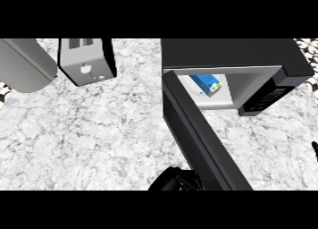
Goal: Pick up the milk, place it into the microwave and close the microwave
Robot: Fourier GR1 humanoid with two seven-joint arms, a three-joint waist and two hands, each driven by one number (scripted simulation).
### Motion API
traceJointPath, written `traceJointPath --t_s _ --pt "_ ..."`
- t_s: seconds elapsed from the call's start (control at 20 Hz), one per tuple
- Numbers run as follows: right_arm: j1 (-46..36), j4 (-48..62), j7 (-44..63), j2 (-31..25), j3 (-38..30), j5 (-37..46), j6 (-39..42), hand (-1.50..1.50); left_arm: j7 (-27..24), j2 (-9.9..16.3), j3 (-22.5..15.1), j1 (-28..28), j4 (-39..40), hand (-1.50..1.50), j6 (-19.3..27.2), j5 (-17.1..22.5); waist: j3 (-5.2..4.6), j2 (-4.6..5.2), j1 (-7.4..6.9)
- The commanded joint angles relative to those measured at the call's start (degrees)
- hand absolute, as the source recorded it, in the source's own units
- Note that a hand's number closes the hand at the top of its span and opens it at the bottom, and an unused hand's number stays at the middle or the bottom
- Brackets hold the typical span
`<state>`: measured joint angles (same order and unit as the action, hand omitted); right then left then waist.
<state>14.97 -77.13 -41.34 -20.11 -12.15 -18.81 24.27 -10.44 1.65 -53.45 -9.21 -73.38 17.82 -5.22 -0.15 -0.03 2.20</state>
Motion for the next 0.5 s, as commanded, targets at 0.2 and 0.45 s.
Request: traceJointPath --t_s 0.2,0.45 --pt "5.2 -12.6 3.5 -1.6 1.2 -6.4 5.9 -1.5 1.6 -1.6 -7.3 -15.2 8.6 1.5 7.1 11.7 -0.08 0.46 2.65" --pt "4.4 -16.3 6.4 -4.7 1.4 -8.0 6.9 -1.5 2.8 -1.6 -9.2 -20.1 9.2 1.5 12.7 15.6 -0.18 0.89 5.81"
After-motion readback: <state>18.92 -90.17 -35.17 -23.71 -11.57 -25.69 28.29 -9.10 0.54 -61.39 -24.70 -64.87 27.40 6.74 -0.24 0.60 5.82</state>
